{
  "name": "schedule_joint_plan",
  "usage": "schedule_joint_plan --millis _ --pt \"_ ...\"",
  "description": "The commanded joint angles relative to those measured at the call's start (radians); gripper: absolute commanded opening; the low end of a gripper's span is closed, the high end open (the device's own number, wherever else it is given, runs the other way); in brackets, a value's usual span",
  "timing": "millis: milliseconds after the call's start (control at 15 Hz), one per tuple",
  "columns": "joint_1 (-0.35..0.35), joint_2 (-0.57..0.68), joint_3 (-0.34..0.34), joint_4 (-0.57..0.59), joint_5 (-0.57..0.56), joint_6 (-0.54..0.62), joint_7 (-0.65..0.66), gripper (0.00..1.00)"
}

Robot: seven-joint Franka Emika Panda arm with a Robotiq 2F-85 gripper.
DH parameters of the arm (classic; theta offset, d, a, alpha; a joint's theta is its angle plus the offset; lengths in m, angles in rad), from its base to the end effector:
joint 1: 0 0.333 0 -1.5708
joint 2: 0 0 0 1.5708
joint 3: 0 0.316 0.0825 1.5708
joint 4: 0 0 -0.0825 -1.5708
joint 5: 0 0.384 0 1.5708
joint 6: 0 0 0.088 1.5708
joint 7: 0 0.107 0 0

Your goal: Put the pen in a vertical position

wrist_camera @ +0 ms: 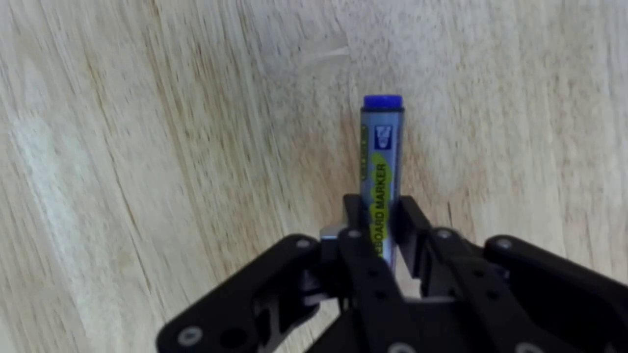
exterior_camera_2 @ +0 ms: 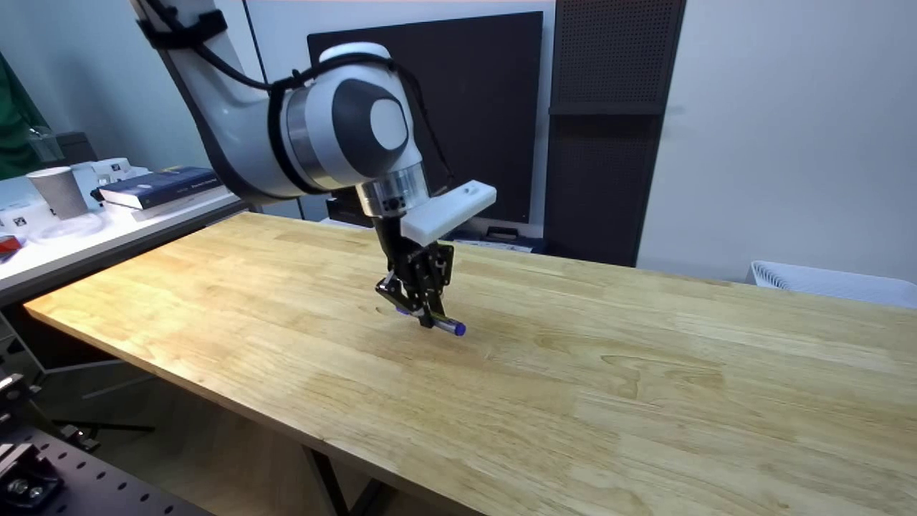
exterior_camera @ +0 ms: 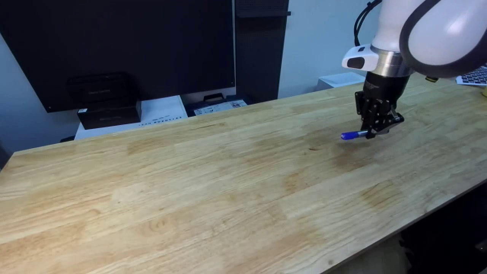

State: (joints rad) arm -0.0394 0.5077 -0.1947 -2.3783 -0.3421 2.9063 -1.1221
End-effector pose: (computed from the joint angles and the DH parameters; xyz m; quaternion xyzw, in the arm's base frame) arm 0.4803 -0.1025 0.1153 0.8090 0.5811 -0.0497 0.0733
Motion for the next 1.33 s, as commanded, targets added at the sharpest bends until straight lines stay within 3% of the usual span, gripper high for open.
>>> schedule_joint_plan --millis 0,267,333,400,600,667,800,1067,1267 --pt "0.026 -0.110 0.039 0.014 0.041 -0.171 0.190 0.05" --pt "-0.004 -0.118 0.135 0.110 0.158 -0.355 0.315 0.05" --pt "-0.007 -0.128 0.150 0.114 0.186 -0.393 0.342 0.46" --pt "-0.008 -0.141 0.157 0.112 0.202 -0.427 0.375 0.47" --pt "-0.003 -0.195 0.128 0.029 -0.003 -0.444 0.266 0.67" --pt "-0.013 -0.207 0.133 0.007 -0.046 -0.434 0.231 0.23" --pt "0.001 -0.208 0.108 -0.009 -0.123 -0.403 0.333 0.27" --pt "-0.016 -0.189 0.116 -0.022 -0.050 -0.343 0.482 0.01" --pt "-0.014 -0.185 0.120 -0.045 -0.020 -0.304 0.584 0.00"
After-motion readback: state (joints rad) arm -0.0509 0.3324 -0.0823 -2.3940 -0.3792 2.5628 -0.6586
